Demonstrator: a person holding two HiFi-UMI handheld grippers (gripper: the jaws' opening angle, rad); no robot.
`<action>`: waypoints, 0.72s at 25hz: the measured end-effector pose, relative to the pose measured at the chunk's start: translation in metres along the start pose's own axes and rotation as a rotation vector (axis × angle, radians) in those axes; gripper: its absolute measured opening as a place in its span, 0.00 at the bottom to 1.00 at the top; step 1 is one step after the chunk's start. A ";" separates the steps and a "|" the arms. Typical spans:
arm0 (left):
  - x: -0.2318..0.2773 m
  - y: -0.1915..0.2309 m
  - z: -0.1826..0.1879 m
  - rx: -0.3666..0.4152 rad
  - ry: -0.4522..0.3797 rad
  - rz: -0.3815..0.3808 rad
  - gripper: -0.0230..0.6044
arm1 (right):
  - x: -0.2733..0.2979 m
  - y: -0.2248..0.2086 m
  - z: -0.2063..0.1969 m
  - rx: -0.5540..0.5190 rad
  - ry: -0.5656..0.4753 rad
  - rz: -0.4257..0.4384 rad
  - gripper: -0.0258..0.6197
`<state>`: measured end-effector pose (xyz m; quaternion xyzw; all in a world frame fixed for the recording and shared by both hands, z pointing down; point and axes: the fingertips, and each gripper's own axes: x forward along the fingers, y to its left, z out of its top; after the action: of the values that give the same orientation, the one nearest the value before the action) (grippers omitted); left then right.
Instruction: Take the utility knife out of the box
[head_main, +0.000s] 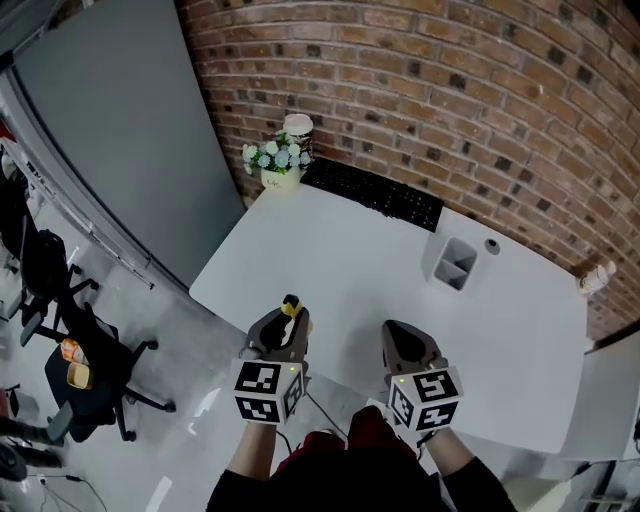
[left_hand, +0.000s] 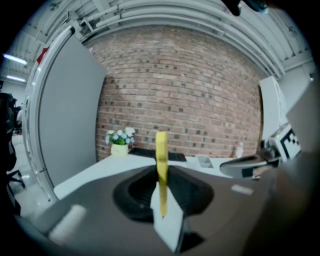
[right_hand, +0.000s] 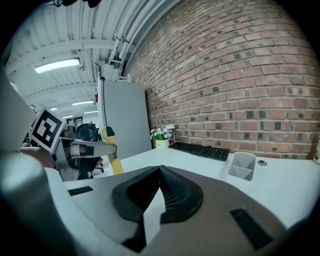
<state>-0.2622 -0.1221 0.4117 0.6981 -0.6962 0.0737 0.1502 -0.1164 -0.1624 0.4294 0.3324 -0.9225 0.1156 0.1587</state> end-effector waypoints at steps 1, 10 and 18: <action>-0.005 0.003 -0.003 -0.002 0.002 0.003 0.15 | -0.001 0.005 -0.001 -0.002 0.000 0.002 0.05; -0.040 0.018 -0.026 -0.024 0.026 0.018 0.15 | -0.007 0.042 -0.009 -0.015 0.005 0.031 0.05; -0.062 0.020 -0.043 -0.025 0.048 0.015 0.15 | -0.014 0.063 -0.015 -0.027 0.005 0.044 0.05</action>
<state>-0.2788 -0.0500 0.4351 0.6890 -0.6984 0.0825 0.1750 -0.1438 -0.1016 0.4316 0.3097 -0.9306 0.1071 0.1629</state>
